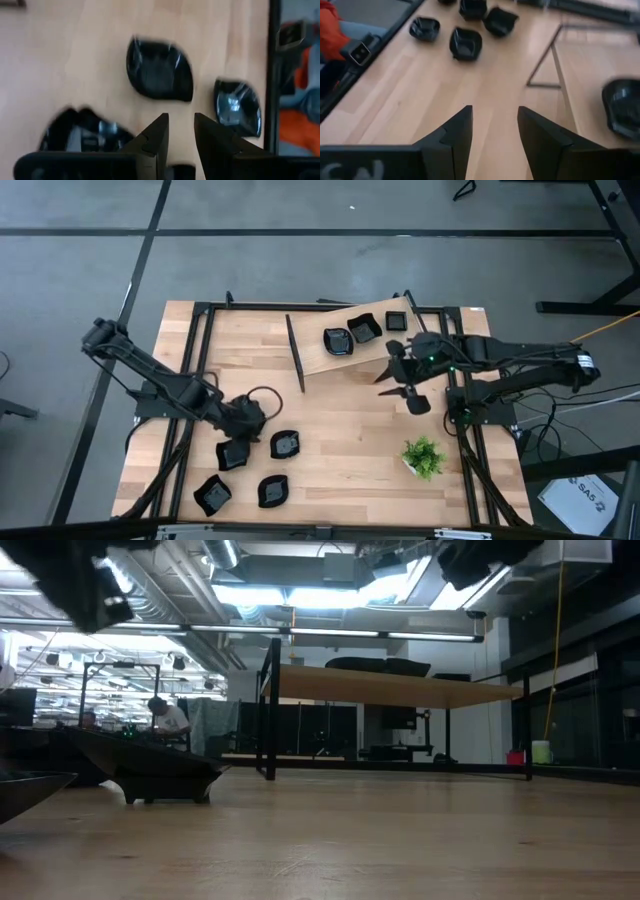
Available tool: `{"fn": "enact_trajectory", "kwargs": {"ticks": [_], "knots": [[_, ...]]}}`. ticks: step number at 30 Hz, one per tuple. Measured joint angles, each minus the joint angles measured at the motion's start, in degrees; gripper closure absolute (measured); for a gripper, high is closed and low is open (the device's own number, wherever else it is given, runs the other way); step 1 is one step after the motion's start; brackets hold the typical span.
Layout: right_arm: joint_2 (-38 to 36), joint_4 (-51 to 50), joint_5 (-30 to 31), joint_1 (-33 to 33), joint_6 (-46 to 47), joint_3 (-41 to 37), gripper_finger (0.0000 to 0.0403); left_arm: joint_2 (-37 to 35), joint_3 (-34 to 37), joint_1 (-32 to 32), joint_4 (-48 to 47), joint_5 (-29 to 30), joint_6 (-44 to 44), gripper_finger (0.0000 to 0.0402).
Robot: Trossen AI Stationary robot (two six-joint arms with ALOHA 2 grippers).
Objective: Pick & Place Mini shaped plates
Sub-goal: Stack the distorted square plate on top of the distorted square plate on the shelf
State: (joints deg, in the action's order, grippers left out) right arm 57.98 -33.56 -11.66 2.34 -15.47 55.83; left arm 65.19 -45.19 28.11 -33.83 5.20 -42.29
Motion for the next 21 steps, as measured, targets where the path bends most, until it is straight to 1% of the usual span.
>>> {"fn": "enact_trajectory", "kwargs": {"ticks": [3,8,15,21], "knots": [[0.0,3.4,0.0,-1.4,-0.7,0.0,0.0246,1.6,0.0,0.8,-1.3,-1.3,-1.1,0.0316],[0.0,6.5,0.1,-2.7,-1.9,0.0,0.0247,2.5,0.0,1.7,-1.9,-1.4,-1.1,0.0316],[0.0,6.7,0.1,-3.0,-1.6,0.0,0.0247,5.3,0.0,2.7,-9.3,0.0,-1.1,0.0316],[0.0,6.7,0.1,-3.0,-1.6,0.0,0.0247,9.1,0.0,2.7,-9.7,0.0,0.9,0.0316]]}}
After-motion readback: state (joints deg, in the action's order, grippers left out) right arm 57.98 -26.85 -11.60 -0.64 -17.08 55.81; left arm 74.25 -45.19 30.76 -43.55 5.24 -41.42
